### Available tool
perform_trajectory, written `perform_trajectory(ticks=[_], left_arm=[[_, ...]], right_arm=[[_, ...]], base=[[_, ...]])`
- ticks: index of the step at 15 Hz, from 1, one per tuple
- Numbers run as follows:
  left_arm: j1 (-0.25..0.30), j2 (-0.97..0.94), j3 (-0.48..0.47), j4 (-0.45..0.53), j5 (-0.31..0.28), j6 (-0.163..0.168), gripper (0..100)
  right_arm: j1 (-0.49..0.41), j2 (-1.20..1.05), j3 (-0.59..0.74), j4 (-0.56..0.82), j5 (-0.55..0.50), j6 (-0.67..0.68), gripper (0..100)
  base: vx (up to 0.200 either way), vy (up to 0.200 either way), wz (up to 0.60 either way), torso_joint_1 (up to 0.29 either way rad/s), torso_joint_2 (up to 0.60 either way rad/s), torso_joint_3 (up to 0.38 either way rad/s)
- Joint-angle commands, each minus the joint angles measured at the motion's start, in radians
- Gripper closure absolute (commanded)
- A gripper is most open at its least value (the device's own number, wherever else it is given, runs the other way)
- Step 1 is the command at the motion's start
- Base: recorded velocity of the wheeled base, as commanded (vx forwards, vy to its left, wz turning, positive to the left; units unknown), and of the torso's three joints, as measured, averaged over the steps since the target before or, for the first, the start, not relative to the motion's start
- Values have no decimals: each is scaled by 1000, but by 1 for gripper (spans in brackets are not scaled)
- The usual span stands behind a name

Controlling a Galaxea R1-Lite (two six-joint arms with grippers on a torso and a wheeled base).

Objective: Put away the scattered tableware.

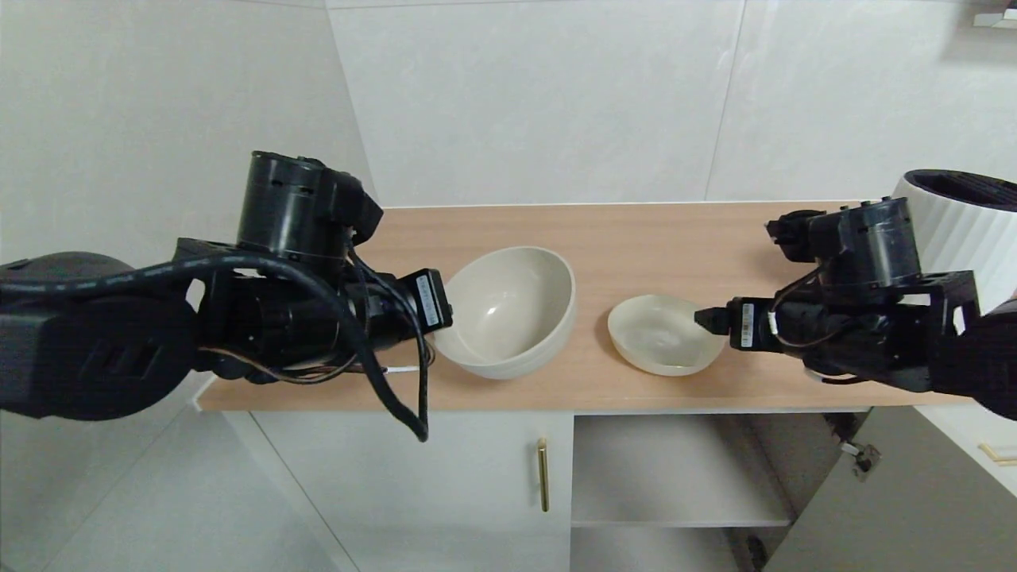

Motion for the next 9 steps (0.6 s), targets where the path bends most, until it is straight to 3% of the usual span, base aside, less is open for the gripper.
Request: perform_trajectory(ticks=[1, 5, 6, 9], left_arm=[[0, -62, 29, -1, -30, 8, 100], [-2, -64, 32, -1, -38, 8, 100], [-2, -65, 32, -1, -38, 8, 100], [-2, -67, 32, -1, -38, 8, 100]], right_arm=[[-1, 102, -1, -33, -12, 2, 0], [-7, 142, -2, -79, -12, 22, 0], [-8, 144, -2, -79, -12, 22, 100], [-8, 137, -2, -81, -11, 23, 100]], base=[[0, 0, 0, 0, 0, 0], [0, 0, 0, 0, 0, 0], [0, 0, 0, 0, 0, 0], [0, 0, 0, 0, 0, 0]])
